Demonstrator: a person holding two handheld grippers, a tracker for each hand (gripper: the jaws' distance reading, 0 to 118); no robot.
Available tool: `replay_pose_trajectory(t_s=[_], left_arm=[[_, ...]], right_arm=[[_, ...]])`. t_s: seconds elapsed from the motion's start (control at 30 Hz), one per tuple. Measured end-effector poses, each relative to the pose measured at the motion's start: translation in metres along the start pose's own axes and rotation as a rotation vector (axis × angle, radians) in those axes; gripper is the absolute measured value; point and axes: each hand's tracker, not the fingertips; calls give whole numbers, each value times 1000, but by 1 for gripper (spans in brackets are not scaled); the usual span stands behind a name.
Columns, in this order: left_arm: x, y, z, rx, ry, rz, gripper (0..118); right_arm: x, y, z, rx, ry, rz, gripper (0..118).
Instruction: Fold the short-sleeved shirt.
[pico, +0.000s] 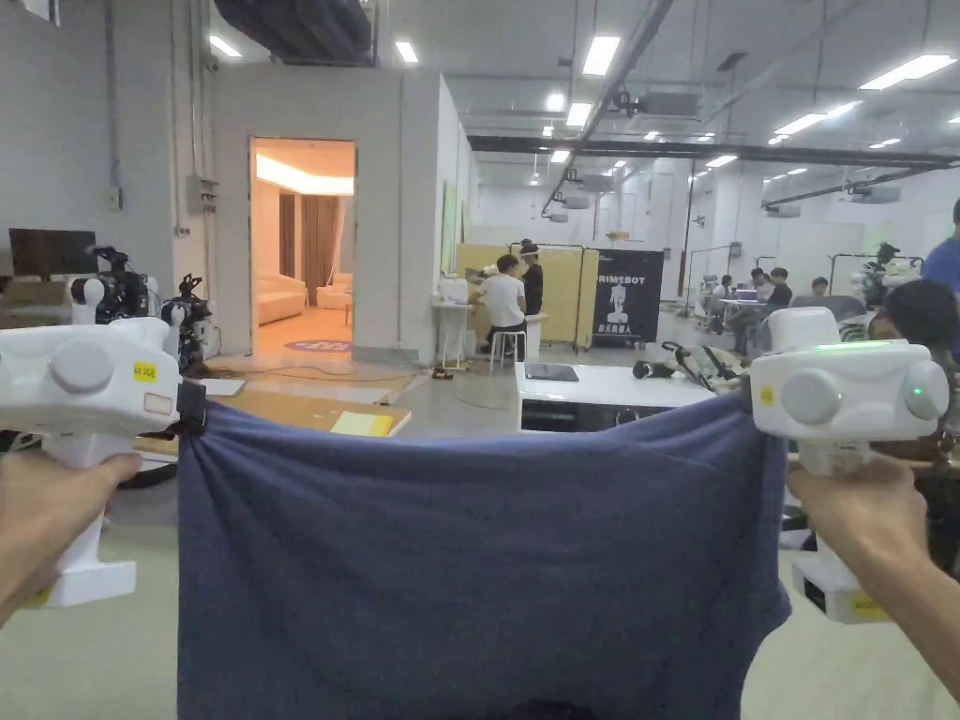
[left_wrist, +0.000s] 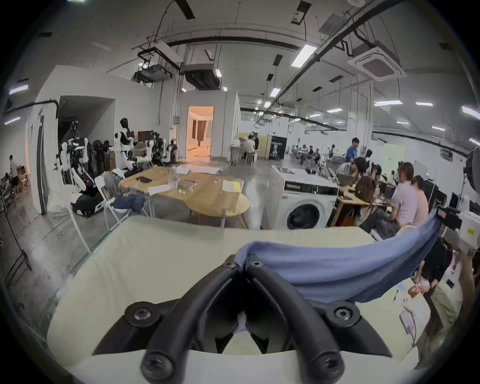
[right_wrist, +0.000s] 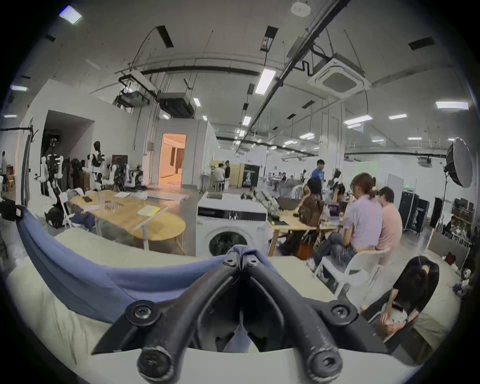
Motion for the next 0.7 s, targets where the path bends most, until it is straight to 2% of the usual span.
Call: replay_pose_trajectory(t_s=[0.2,0.47,0.63,0.7], left_arm=[[-2,-76,50,-14,-28,-3,0],[-12,-151,107,-1,-73,14,0],[-15,-196,136,-14,-97,49,0],[-17,-216,144,-26,-98,67,0]], right_arm=[[1,-56,55,-34,18,36,0],[7,-102,133,-46,35,22,0],[8,-139,159,-89,52,21,0],[7,-156,164,-131,61,50,0]])
